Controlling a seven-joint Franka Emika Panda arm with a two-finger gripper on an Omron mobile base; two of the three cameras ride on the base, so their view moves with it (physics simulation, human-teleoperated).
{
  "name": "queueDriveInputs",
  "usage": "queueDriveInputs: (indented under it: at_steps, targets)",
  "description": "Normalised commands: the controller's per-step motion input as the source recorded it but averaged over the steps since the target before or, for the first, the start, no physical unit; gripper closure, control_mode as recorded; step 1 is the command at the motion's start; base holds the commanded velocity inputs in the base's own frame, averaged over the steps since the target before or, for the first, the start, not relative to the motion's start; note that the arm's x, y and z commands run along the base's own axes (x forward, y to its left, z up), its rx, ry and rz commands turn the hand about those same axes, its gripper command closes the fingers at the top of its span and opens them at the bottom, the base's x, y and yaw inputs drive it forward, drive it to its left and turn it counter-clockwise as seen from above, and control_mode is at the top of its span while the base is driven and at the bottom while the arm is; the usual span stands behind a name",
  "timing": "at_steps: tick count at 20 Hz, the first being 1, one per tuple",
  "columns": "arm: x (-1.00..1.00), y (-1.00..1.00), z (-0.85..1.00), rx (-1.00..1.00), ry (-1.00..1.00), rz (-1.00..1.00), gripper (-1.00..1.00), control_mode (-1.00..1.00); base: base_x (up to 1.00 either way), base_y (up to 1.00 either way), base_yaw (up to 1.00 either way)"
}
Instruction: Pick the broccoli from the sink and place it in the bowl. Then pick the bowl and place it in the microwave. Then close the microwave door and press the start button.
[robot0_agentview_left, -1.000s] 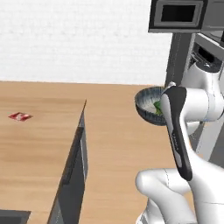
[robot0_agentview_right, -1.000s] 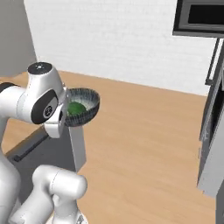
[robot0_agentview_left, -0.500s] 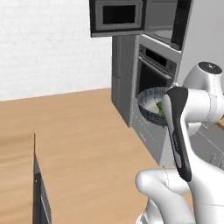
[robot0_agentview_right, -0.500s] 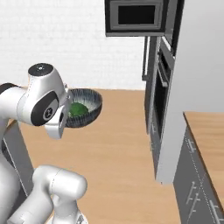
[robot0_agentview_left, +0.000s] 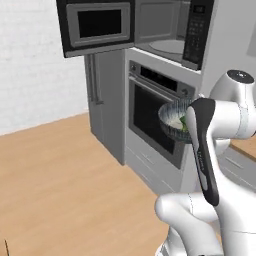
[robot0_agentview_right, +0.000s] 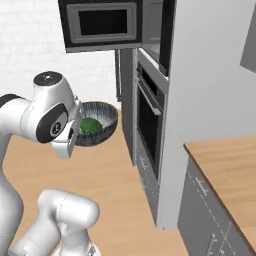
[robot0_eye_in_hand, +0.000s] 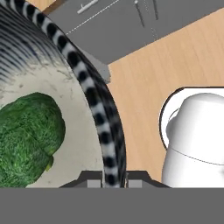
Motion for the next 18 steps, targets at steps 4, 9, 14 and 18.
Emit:
queueDriveInputs:
  at_steps: [4, 9, 14, 18]
  targets:
    - [0.0, 0.0, 0.0, 0.0, 0.0, 0.0, 1.0, 1.0, 0.97, 0.5, -0.42]
    - [0.0, 0.0, 0.0, 0.0, 0.0, 0.0, 1.0, 1.0, 0.62, 0.68, -0.39]
    - [0.0, 0.0, 0.0, 0.0, 0.0, 0.0, 1.0, 1.0, 0.08, 0.7, -0.37]
    - [0.0, 0.0, 0.0, 0.0, 0.0, 0.0, 1.0, 1.0, 0.15, 0.81, -0.35]
